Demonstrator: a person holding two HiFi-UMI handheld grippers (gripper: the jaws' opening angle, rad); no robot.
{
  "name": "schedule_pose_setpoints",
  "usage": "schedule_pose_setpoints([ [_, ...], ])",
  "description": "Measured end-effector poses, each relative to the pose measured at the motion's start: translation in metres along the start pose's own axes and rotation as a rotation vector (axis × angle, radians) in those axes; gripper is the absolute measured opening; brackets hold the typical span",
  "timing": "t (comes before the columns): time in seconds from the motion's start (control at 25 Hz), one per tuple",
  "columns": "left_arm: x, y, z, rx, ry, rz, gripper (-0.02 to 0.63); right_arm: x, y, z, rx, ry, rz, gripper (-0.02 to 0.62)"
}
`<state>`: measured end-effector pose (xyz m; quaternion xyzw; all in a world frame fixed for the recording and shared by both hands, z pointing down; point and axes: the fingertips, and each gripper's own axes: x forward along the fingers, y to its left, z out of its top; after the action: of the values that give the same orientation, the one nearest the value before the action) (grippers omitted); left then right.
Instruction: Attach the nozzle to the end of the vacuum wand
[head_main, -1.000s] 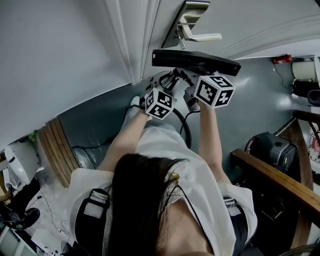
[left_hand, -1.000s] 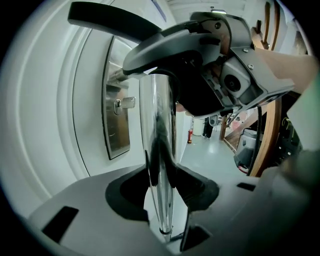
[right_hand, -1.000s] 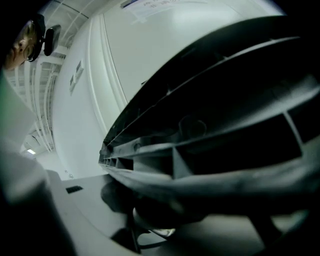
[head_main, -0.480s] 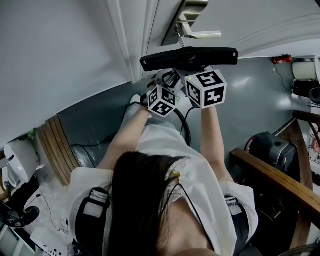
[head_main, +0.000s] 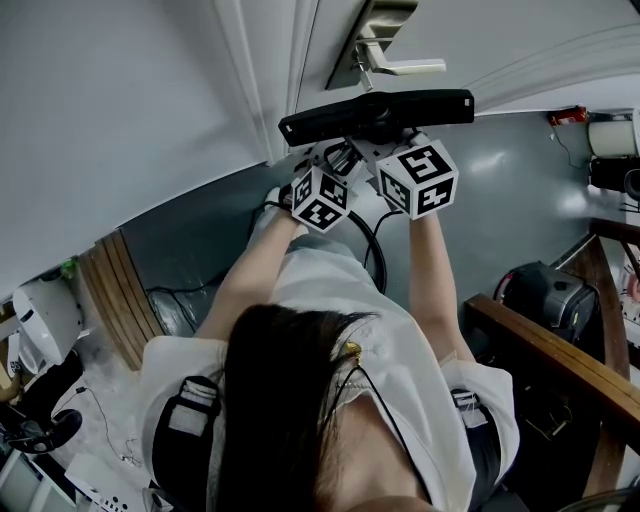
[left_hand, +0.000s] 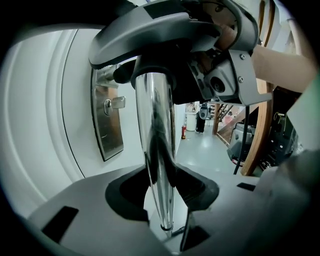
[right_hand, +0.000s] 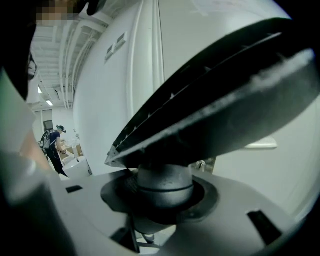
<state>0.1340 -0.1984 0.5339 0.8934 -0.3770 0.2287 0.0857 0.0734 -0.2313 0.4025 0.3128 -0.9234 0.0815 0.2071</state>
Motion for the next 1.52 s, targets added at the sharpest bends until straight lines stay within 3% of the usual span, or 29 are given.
schedule_pose_setpoints([
  [0.16,-0.003,-0.003,0.0,0.028,0.019,-0.048,0.153,-0.003,0.007,0.004,-0.051,-0.063,0.06,0.195],
  [0.4,-0.002,-0.005,-0.001,0.062,0.038,-0.086,0.153,-0.003,0.015,0.004,-0.173,-0.086,0.043,0.196],
  [0.6,-0.003,-0.007,-0.001,0.067,0.037,-0.143,0.153,0.0,0.019,0.003,-0.123,-0.184,0.135,0.192],
  [0.68,-0.003,-0.01,0.0,0.073,0.04,-0.15,0.153,0.0,0.02,-0.001,-0.108,-0.208,0.115,0.187],
  [0.8,-0.003,-0.014,0.0,0.075,0.031,-0.159,0.153,-0.005,0.019,-0.003,-0.021,-0.262,0.094,0.125],
  [1.04,-0.001,-0.019,0.005,0.072,0.015,-0.174,0.153,-0.005,0.019,-0.005,-0.05,-0.214,0.105,0.117],
  [1.28,0.004,-0.024,0.007,0.104,0.029,-0.199,0.153,-0.011,0.014,-0.005,-0.051,-0.241,0.097,0.109],
  [1.44,0.005,-0.022,0.008,0.093,0.036,-0.179,0.153,-0.011,0.016,-0.006,-0.096,-0.231,0.096,0.13],
  [1.48,0.004,-0.02,0.008,0.088,0.039,-0.171,0.153,-0.011,0.018,-0.009,-0.094,-0.219,0.112,0.18],
  [1.52,0.004,-0.017,0.007,0.083,0.043,-0.162,0.153,-0.012,0.019,-0.013,-0.083,-0.208,0.13,0.272],
])
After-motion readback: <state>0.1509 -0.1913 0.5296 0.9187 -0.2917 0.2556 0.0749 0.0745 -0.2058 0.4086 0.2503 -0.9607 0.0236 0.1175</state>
